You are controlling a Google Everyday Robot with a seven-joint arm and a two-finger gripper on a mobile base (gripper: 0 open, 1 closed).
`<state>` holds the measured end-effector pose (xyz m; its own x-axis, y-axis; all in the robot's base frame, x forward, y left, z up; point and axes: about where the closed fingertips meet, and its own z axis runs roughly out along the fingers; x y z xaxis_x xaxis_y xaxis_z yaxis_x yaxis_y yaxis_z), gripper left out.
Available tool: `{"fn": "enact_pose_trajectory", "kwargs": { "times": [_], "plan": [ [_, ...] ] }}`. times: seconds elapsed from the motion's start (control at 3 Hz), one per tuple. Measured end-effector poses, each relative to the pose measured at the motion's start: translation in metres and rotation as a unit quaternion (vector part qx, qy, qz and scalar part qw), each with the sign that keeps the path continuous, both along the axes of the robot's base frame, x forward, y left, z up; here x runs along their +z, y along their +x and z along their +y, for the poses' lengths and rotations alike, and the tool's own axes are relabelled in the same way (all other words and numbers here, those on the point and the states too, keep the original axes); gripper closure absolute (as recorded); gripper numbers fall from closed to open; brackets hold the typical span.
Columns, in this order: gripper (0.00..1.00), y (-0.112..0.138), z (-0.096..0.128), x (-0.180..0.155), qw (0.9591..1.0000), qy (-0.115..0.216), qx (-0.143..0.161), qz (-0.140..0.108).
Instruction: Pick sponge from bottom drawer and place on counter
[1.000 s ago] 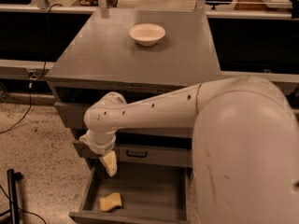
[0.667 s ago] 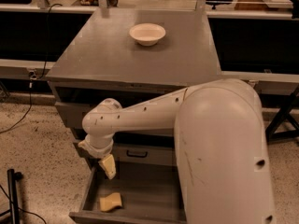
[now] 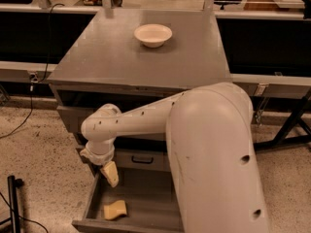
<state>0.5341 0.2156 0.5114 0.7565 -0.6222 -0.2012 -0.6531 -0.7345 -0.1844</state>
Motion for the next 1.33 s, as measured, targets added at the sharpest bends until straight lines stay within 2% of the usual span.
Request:
{"fn": "enact_pose_trajectory", "kwargs": {
  "times": [0.33, 0.67, 1.0, 1.33],
  "plan": [
    [0.00, 0.002, 0.017, -0.044, 0.9994, -0.030, 0.009, -0.014],
    [0.00, 0.020, 0.025, -0.090, 0.9963, -0.069, 0.006, -0.050],
    [0.00, 0.023, 0.025, -0.096, 0.9955, -0.076, 0.005, -0.057],
    [0.00, 0.019, 0.023, -0.120, 0.9966, -0.064, 0.002, -0.052]
  ]
}}
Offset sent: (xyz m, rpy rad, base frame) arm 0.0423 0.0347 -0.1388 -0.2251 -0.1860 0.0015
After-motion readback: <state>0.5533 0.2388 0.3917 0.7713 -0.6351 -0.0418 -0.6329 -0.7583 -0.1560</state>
